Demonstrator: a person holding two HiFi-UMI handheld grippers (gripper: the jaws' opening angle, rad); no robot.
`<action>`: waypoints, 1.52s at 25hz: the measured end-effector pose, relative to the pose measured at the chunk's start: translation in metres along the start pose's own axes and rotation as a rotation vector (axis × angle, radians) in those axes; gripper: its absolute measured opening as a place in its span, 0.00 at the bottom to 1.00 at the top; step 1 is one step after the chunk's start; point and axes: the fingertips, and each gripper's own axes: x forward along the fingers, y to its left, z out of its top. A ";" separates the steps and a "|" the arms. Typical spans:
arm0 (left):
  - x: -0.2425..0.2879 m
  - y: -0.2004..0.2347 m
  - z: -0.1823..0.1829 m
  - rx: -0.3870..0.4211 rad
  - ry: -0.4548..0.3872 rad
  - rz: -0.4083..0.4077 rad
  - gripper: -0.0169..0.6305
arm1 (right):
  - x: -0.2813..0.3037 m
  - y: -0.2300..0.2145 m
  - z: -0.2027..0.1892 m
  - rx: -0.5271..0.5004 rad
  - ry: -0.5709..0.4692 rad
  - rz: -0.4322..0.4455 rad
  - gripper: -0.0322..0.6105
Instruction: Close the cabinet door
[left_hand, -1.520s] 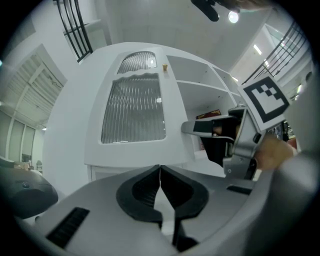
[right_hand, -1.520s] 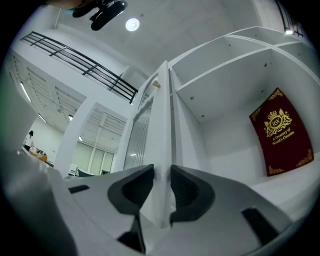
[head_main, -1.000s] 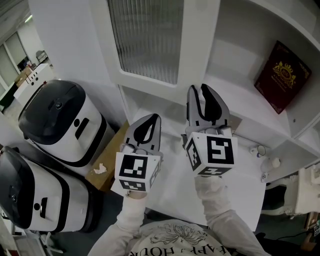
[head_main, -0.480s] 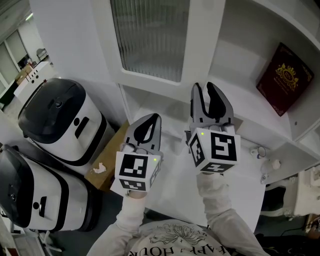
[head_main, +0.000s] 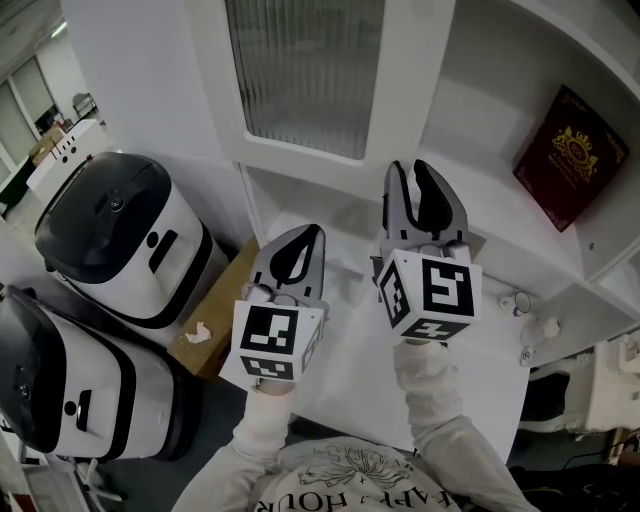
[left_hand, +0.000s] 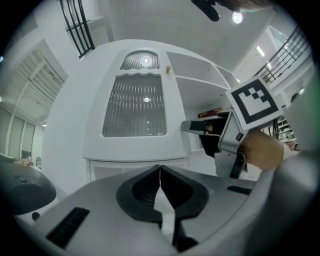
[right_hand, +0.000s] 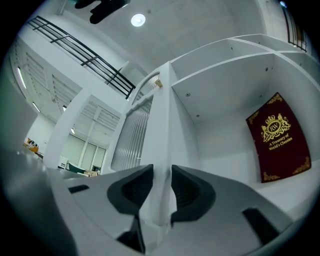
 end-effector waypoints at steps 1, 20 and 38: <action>-0.001 0.000 0.000 0.000 -0.002 0.002 0.03 | 0.000 0.000 0.000 0.005 0.002 0.003 0.21; -0.033 -0.001 0.020 0.004 -0.051 -0.009 0.03 | -0.046 0.005 -0.006 0.015 0.028 -0.074 0.19; -0.048 0.000 0.017 -0.014 -0.055 -0.040 0.03 | -0.076 0.016 -0.037 0.036 0.119 -0.111 0.16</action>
